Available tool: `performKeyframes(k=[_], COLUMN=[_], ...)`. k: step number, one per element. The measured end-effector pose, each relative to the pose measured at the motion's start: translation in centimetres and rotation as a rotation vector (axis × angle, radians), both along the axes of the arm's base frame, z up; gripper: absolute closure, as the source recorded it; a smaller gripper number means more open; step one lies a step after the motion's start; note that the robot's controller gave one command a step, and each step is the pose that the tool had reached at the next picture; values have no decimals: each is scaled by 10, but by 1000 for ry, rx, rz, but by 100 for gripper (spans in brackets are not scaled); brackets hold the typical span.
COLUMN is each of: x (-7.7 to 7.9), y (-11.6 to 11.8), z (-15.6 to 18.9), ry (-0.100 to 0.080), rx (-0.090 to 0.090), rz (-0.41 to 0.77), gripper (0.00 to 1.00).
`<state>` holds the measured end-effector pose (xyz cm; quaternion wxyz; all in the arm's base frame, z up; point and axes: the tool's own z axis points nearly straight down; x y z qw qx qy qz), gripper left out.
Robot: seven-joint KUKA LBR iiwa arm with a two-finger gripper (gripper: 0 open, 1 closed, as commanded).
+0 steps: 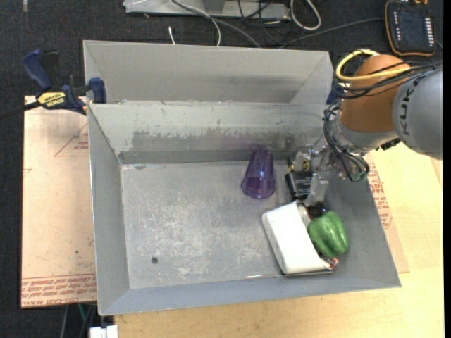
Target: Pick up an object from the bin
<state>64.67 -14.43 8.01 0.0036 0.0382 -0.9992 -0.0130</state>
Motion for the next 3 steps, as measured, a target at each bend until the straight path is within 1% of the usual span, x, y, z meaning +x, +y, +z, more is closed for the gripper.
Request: performKeyframes(k=[1,3], x=[-1,-1], y=[1,1], z=[23,43], ry=[1,1], rx=[0,0], rz=[1,1], gripper=[100,100])
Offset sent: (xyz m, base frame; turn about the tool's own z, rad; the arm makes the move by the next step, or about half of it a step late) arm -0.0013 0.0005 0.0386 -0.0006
